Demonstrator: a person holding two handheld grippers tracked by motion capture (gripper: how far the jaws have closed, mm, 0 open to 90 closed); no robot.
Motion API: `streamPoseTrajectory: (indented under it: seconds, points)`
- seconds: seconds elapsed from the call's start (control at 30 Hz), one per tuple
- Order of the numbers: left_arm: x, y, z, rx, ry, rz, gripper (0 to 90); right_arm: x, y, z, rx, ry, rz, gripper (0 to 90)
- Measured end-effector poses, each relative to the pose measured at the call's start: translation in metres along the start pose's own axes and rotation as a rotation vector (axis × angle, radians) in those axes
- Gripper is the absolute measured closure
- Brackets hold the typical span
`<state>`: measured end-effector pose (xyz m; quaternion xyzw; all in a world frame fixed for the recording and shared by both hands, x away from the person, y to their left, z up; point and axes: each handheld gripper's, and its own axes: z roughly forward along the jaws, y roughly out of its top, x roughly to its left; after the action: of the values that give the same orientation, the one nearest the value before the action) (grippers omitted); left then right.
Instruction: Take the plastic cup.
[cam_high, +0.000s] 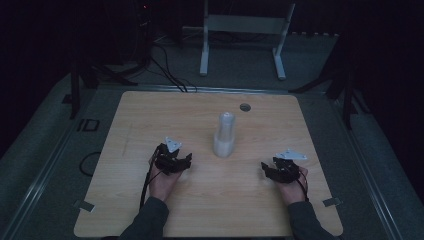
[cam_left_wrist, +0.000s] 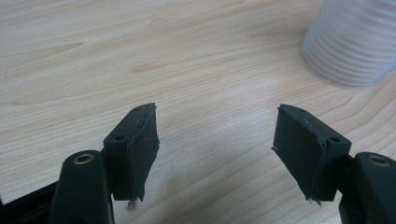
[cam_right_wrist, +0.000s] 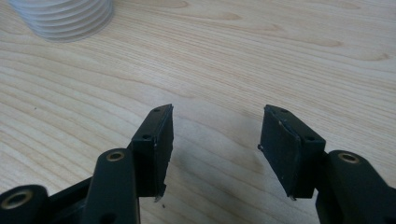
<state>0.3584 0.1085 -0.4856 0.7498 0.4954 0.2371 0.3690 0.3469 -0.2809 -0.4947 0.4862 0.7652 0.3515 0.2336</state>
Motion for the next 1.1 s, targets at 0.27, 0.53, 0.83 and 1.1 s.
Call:
streamPoseTrajectory:
  seconds: [0.27, 0.53, 0.83, 1.1]
  points:
    - [-0.001, 0.002, -0.001, 0.001, -0.028, -0.012, 31.6, 0.001, 0.0, -0.003, -0.007, 0.008, 0.001, 43.4]
    - [-0.003, 0.003, -0.005, -0.026, -0.044, 0.01, 37.0, -0.001, 0.001, -0.004, -0.01, 0.017, 0.011, 42.3]
    - [-0.003, 0.009, -0.01, -0.06, -0.062, 0.006, 38.1, 0.001, 0.01, -0.014, -0.028, 0.027, -0.002, 43.7]
    - [-0.009, 0.016, -0.012, -0.079, -0.107, 0.025, 37.0, 0.006, 0.02, -0.024, -0.043, 0.037, -0.033, 43.4]
